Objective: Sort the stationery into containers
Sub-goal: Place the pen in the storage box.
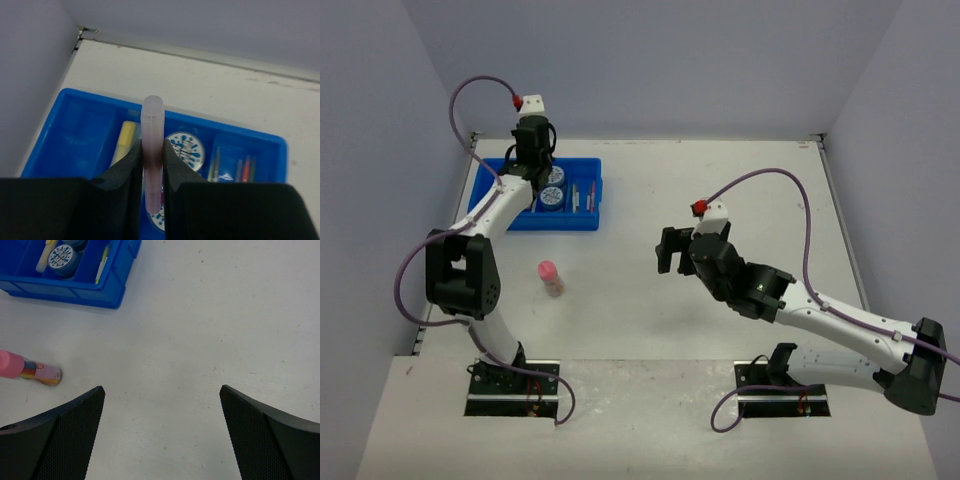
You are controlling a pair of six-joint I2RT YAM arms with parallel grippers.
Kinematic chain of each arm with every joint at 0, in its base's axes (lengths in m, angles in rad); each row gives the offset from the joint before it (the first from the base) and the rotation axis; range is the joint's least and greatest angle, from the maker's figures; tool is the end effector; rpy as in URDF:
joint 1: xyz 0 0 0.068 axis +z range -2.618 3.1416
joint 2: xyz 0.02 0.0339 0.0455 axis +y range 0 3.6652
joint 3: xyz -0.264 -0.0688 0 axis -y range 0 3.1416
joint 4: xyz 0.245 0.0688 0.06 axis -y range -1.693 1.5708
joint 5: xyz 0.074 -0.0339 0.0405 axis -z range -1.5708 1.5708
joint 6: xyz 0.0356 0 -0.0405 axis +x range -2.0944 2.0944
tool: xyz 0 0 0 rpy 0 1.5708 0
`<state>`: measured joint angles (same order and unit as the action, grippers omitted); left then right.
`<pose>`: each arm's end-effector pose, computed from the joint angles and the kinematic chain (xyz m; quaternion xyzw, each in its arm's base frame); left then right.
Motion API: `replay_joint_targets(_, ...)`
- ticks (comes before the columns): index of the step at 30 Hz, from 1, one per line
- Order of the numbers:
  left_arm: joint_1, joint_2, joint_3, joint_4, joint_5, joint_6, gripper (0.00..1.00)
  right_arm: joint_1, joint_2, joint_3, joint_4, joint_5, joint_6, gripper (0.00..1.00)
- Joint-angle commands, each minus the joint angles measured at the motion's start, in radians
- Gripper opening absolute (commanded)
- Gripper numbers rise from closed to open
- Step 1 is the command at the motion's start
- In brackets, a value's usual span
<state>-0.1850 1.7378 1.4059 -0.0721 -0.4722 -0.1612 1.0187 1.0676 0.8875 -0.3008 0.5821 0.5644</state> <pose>0.4082 -0.0599 0.3092 -0.1192 0.8129 0.1001 0.5612 0.1407 0.1911 0.3119 -0.0396 0.8316 0.1808 0.5235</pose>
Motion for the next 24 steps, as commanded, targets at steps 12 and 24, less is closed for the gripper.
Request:
replay_joint_targets(12, 0.153, 0.129, -0.104, 0.194, 0.214, 0.178, 0.22, 0.001, -0.073, -0.032, 0.035, -0.111, 0.007, 0.99)
replay_joint_targets(24, 0.152, 0.018, -0.028, 0.078, 0.22, 0.079, 0.74, 0.001, -0.064, -0.027, 0.038, -0.139, 0.006, 0.99)
